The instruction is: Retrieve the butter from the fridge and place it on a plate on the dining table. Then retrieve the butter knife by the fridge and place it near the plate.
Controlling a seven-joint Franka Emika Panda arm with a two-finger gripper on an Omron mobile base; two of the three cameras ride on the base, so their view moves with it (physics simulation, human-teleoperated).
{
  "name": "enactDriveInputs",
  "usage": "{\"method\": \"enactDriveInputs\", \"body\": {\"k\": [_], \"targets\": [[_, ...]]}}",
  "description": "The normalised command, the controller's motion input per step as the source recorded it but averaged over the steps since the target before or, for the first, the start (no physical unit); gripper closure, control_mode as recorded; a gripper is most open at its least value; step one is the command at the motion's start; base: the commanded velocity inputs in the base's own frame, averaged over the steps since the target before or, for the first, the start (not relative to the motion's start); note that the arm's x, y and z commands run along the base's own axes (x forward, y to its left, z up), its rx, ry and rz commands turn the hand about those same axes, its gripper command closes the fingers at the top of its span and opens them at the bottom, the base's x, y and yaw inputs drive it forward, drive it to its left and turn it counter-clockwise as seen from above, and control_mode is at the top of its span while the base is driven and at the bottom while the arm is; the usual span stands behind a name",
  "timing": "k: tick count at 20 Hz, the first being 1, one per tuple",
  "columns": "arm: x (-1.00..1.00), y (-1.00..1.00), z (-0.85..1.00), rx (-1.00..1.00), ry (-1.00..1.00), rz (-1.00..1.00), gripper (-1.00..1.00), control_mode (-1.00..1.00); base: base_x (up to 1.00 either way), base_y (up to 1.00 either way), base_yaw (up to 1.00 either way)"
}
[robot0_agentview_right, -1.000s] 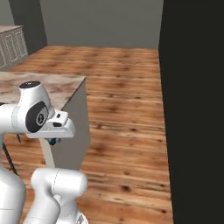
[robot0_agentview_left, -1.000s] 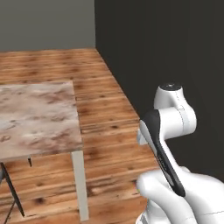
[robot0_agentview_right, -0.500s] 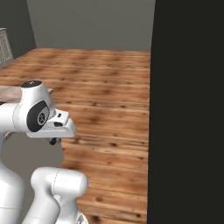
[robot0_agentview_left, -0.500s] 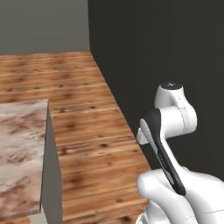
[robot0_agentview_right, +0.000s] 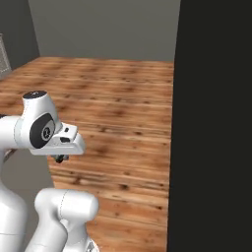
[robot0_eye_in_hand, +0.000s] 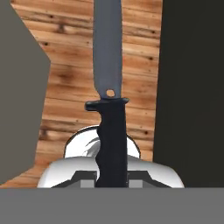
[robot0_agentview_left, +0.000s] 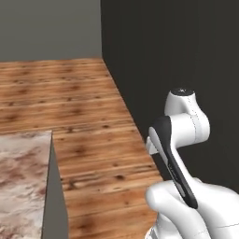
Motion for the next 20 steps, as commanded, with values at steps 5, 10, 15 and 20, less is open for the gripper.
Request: {"method": "enactDriveInputs", "body": {"k": [5,10,15,20], "targets": [[0.0,0.0,0.0,0.0,0.0,0.0,1.0,1.0,1.0,-0.14,0.28],[0.0,0.0,0.0,0.0,0.0,0.0,1.0,1.0,1.0,-0.01,0.29],[0.0,0.0,0.0,0.0,0.0,0.0,1.0,1.0,1.0,-0.07,0.31],[0.0,0.0,0.0,0.0,0.0,0.0,1.0,1.0,1.0,-0.29,0.37]]}}
